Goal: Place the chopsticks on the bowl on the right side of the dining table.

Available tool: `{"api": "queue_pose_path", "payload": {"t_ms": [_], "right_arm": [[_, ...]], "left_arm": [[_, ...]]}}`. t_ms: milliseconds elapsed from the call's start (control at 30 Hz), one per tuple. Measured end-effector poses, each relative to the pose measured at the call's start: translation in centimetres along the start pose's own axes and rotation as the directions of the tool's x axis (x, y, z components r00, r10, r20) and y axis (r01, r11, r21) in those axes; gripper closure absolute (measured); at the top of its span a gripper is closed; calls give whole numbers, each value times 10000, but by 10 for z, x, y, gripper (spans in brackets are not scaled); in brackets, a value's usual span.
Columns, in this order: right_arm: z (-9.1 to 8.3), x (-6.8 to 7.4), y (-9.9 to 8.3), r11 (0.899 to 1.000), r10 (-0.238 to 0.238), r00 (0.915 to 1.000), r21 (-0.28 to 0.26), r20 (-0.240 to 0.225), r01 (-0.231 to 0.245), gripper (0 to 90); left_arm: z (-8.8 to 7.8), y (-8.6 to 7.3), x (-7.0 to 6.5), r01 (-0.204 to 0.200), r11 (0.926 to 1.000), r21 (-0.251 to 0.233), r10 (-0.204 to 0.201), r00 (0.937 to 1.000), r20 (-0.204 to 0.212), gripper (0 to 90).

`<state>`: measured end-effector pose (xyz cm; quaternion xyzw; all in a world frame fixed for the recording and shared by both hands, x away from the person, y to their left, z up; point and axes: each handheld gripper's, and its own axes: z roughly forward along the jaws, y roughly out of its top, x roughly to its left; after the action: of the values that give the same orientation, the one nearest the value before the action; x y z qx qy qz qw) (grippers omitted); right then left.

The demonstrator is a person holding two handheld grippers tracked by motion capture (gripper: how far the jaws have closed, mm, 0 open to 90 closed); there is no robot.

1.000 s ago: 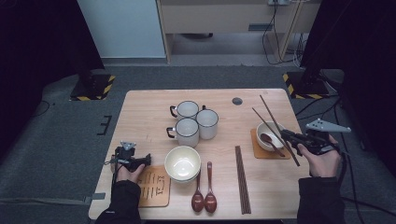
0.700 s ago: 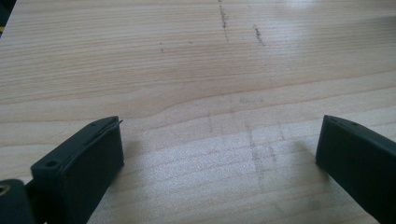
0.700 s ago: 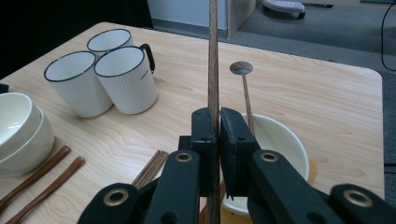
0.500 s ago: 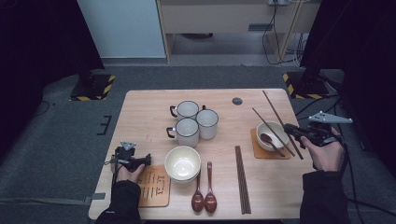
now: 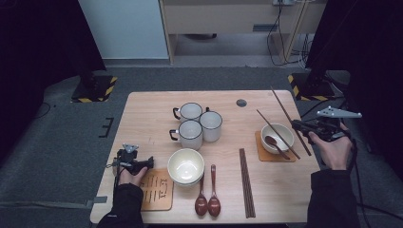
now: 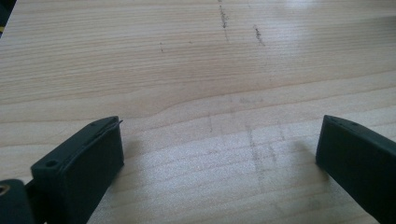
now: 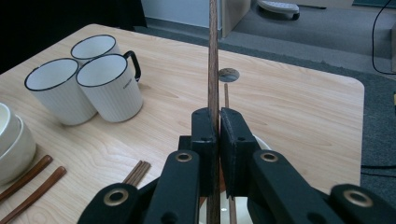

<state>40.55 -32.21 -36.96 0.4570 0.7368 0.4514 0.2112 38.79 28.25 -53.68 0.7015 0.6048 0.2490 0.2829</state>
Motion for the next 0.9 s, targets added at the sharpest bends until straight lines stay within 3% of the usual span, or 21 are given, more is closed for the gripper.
{"api": "queue_pose_path", "payload": {"t_ms": [567, 900], "right_arm": [[12, -25, -5, 9996, 66, 9999, 275, 107, -68, 848], [25, -32, -13, 9981, 92, 10000, 607, 36, -94, 848]], "left_arm": [[0, 0, 0, 1, 10000, -2, -1, 10000, -2, 0], [0, 0, 0, 2, 10000, -1, -2, 10000, -2, 0]]}}
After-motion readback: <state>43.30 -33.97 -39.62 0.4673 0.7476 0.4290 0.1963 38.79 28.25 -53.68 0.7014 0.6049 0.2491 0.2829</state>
